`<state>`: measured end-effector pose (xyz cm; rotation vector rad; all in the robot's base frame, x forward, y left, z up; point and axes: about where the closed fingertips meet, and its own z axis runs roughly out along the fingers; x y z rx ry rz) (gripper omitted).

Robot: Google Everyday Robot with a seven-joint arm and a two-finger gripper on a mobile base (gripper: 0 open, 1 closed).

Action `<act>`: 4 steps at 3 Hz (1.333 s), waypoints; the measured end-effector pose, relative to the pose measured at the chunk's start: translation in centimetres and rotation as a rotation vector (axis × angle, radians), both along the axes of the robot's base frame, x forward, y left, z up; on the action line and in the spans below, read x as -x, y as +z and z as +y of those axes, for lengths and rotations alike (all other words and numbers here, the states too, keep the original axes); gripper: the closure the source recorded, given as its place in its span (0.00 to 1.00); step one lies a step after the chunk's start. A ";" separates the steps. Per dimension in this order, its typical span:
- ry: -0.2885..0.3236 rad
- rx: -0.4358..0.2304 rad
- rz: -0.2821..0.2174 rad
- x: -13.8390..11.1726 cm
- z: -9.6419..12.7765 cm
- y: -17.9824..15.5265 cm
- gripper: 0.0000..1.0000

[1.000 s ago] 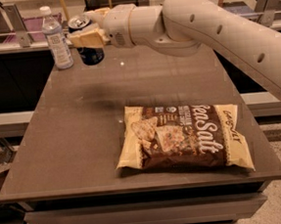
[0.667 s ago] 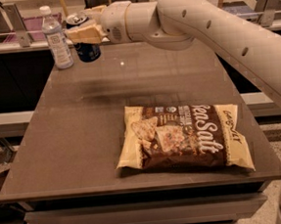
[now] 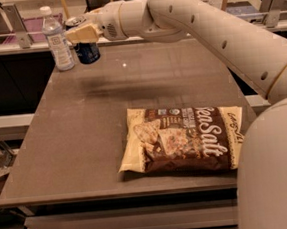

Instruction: Move pepsi can near blue plastic bottle

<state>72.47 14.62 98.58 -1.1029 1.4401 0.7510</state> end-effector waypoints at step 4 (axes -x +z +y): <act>-0.073 -0.030 -0.097 -6.4 1.3 -2.8 1.00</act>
Offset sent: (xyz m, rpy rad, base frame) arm 0.0611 -0.0028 -0.0246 -0.0292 -0.0742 -0.1130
